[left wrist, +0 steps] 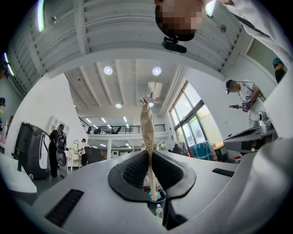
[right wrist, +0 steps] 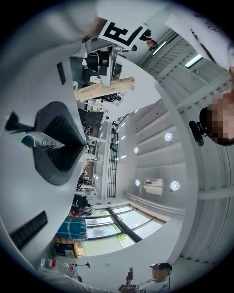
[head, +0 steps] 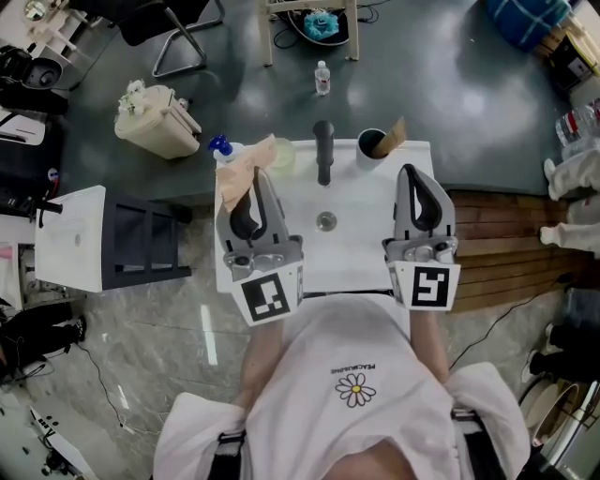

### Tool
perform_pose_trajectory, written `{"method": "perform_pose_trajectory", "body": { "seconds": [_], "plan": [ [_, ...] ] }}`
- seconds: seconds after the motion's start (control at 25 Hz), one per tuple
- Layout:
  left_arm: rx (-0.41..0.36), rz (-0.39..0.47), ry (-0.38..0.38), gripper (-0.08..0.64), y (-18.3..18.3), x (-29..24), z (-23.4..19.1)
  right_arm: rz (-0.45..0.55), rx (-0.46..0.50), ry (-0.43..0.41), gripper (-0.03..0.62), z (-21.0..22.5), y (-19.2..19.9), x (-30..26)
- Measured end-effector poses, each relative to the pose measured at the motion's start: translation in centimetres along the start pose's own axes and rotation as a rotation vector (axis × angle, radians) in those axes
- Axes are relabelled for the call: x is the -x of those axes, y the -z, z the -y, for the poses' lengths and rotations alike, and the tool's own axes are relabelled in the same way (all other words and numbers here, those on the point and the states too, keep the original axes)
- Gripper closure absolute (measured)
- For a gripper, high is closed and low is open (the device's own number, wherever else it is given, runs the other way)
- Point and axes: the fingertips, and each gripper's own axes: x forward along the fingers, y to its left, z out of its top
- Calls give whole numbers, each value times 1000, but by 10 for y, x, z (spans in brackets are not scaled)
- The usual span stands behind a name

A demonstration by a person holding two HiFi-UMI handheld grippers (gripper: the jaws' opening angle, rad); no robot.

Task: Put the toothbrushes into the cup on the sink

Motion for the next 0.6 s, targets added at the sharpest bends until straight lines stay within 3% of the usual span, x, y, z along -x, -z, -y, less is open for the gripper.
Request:
{"method": "perform_pose_trajectory", "body": {
  "seconds": [0.6],
  "plan": [
    [9,46,-1,522,-1,8,-3,5,-1,4,580,-2,-5,2]
  ]
}}
